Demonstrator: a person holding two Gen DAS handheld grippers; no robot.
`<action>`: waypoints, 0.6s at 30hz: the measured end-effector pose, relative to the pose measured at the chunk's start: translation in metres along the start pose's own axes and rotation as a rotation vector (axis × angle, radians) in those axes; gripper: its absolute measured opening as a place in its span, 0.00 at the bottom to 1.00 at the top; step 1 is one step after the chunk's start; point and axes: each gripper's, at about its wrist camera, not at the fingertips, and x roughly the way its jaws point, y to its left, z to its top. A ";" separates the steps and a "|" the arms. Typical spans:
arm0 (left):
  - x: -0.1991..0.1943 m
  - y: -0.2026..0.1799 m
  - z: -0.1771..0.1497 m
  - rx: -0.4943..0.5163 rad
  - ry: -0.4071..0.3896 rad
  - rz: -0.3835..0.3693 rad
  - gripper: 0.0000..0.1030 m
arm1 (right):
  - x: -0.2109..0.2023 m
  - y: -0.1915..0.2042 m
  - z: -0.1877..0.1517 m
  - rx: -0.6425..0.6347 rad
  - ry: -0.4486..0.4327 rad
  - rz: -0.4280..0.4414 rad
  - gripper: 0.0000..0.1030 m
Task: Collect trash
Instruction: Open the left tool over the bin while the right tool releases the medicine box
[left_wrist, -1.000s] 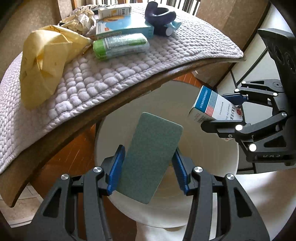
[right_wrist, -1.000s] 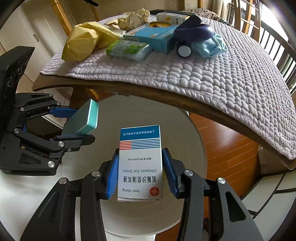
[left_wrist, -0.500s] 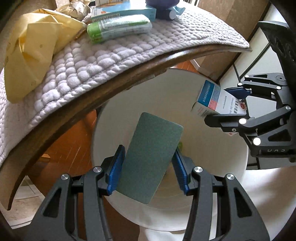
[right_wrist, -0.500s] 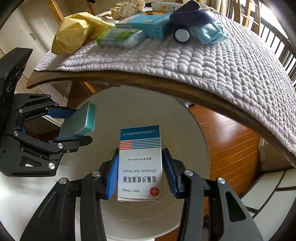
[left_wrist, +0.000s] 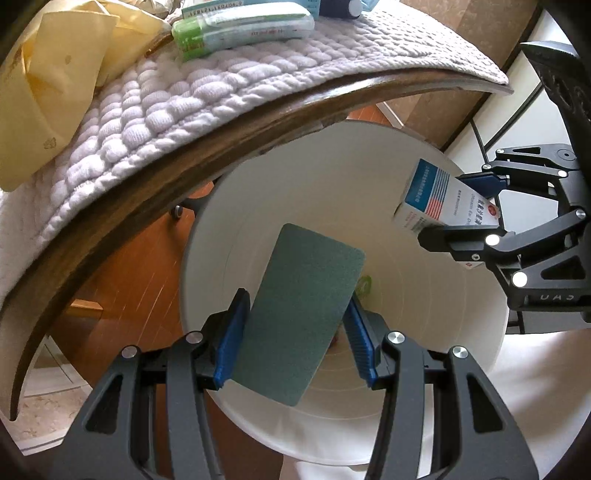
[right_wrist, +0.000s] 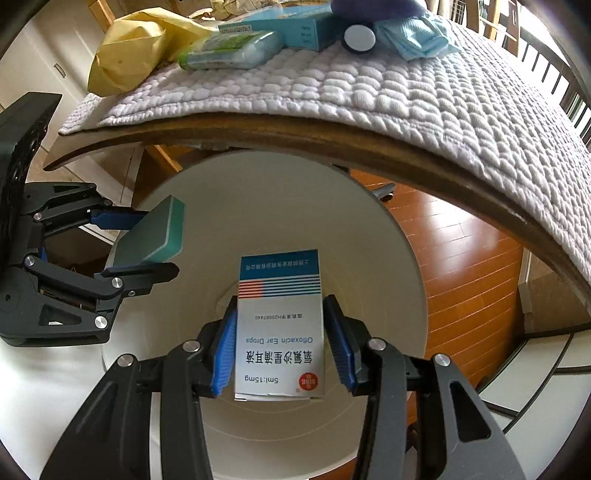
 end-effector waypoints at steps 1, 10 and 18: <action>0.001 -0.001 0.000 0.001 0.002 0.001 0.51 | 0.004 -0.003 -0.001 0.001 0.001 0.001 0.43; 0.011 -0.002 0.004 0.007 0.015 -0.003 0.51 | 0.022 -0.001 -0.011 0.005 0.014 0.004 0.43; 0.018 0.002 0.005 0.010 0.027 -0.003 0.51 | 0.038 -0.002 -0.010 0.008 0.027 0.004 0.43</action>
